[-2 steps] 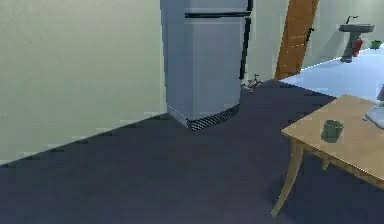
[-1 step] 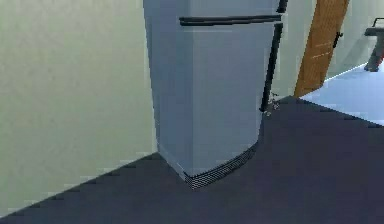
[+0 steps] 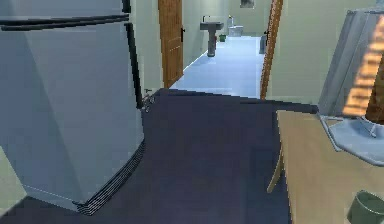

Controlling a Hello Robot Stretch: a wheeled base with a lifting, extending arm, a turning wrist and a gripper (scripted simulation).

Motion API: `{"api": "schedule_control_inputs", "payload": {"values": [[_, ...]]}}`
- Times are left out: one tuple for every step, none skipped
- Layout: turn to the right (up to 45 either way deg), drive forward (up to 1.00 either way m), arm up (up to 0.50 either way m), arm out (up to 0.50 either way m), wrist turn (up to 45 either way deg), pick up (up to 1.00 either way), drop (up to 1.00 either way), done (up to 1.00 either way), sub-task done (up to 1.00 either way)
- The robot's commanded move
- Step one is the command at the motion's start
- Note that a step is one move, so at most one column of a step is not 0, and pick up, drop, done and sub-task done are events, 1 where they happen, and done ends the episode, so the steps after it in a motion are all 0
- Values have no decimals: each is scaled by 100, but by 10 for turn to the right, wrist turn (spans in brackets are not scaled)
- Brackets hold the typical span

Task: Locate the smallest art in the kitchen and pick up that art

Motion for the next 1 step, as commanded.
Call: {"api": "schedule_control_inputs", "payload": {"values": [[0, 5, 0, 0, 0, 0, 0, 0, 0]]}}
